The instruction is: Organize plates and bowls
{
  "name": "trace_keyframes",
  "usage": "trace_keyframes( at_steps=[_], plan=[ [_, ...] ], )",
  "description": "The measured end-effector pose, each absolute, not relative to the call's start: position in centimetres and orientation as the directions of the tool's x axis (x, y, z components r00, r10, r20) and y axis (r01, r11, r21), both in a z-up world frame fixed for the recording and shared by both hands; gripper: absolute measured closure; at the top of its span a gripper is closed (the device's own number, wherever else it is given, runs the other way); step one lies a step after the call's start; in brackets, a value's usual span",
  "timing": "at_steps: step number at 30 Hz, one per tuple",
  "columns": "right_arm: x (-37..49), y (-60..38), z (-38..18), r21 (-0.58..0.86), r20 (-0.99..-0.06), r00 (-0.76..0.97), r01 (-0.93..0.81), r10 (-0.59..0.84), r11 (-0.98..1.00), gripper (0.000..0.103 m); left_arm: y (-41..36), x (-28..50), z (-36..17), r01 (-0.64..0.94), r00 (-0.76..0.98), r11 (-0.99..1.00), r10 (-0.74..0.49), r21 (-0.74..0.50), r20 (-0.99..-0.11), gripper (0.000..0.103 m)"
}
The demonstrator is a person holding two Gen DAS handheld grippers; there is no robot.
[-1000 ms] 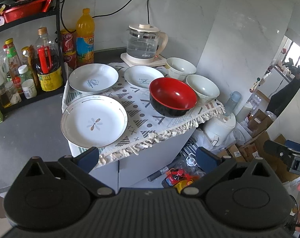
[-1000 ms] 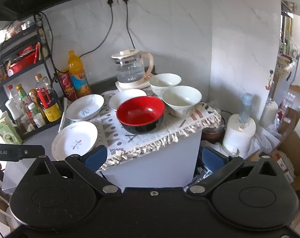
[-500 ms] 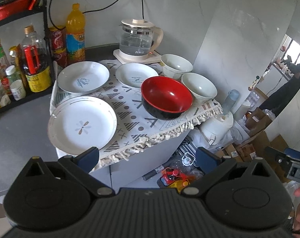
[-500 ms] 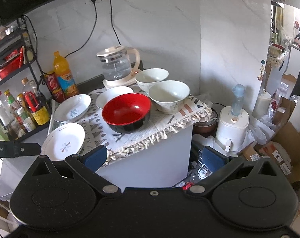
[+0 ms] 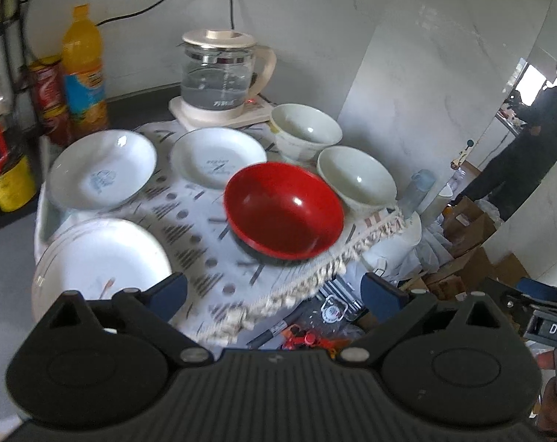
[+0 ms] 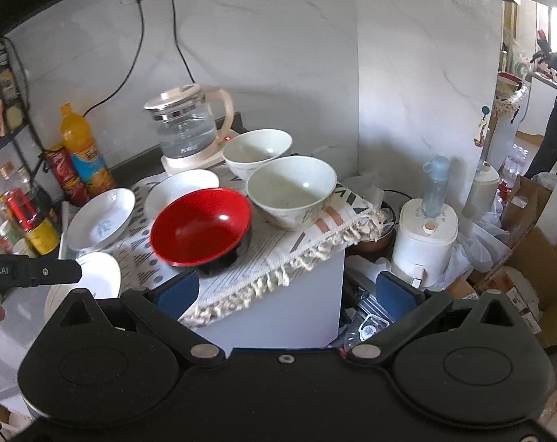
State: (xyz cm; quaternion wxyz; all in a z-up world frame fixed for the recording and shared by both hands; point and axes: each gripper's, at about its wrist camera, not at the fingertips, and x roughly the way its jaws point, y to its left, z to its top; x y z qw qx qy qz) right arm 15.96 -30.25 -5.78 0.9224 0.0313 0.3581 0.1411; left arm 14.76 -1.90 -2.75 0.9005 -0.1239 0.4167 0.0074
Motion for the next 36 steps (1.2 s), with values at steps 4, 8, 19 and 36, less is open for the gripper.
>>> trace_keyframes(
  at_steps=[4,8,19,36],
  plan=[
    [19.1,-29.5,-6.3,0.161,-0.670,0.696,-0.203,0.258,0.966,0.002,-1.5,18.7,-3.2,-0.086,0.645,0.971,-0.116,-0.223,-0.755,0.003],
    [21.7,-29.0,-6.8,0.174,-0.687,0.682,-0.177,0.249,0.969,0.004,-1.0,22.8,-3.7,-0.061,0.633,0.971,-0.140,-0.230,-0.761,0.003],
    [27.6,-27.3,-8.4,0.206,-0.725,0.650,-0.112,0.228,0.972,0.019,-0.7,31.8,-5.9,0.048,0.588,0.965,-0.236,-0.257,-0.774,0.013],
    [33.9,-26.6,-11.5,0.267,-0.777,0.590,-0.010,0.221,0.964,0.046,-2.5,40.5,-9.5,0.133,0.488,0.937,-0.346,-0.324,-0.801,0.044]
  ],
)
